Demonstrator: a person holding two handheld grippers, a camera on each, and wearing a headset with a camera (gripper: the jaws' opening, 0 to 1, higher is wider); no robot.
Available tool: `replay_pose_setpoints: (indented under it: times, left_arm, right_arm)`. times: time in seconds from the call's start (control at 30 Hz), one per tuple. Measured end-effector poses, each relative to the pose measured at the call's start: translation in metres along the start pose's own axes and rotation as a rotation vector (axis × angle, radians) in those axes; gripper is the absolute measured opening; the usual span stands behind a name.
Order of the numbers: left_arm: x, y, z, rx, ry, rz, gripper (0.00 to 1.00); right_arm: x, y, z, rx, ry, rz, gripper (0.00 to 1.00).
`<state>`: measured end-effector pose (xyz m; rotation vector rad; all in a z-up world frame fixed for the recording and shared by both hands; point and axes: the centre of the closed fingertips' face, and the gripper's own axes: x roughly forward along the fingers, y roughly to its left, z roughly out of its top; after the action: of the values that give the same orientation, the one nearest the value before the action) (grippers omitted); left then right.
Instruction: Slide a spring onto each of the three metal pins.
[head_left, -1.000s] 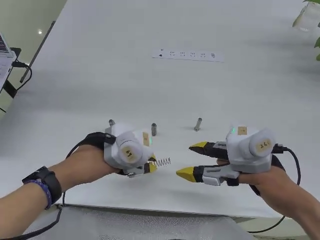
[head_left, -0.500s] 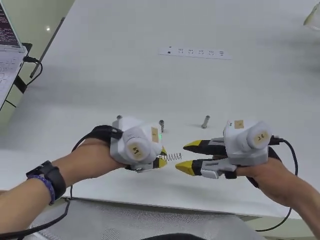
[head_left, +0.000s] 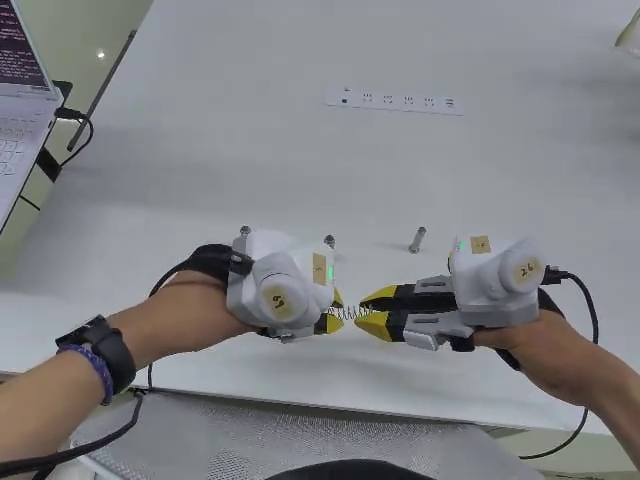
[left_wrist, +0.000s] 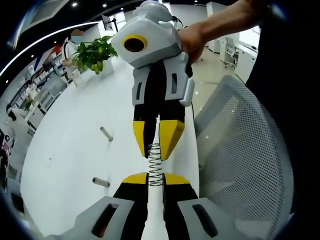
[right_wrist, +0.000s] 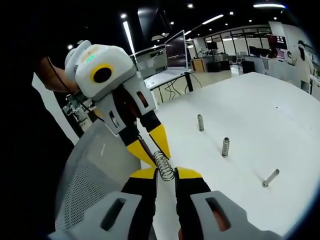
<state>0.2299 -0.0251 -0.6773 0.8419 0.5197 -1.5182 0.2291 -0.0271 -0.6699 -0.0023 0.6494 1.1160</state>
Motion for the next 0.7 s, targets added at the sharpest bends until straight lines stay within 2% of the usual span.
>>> replay_pose_setpoints:
  times: [0.2, 0.4, 0.63, 0.7]
  left_arm:
    - [0.000, 0.000, 0.001, 0.016, 0.006, 0.001, 0.02]
    - [0.005, 0.000, 0.003, 0.012, -0.003, -0.001, 0.02]
    - [0.013, -0.001, 0.003, -0.067, -0.018, -0.014, 0.03]
    - [0.015, -0.001, 0.002, -0.070, -0.019, -0.013, 0.03]
  right_arm:
    - [-0.002, 0.004, 0.003, -0.005, -0.007, 0.020, 0.09]
    - [-0.004, 0.003, 0.002, -0.014, 0.006, 0.016, 0.08]
    - [-0.004, 0.002, -0.001, -0.038, 0.045, 0.009, 0.08]
    - [-0.004, 0.002, -0.003, -0.041, 0.058, 0.005, 0.08]
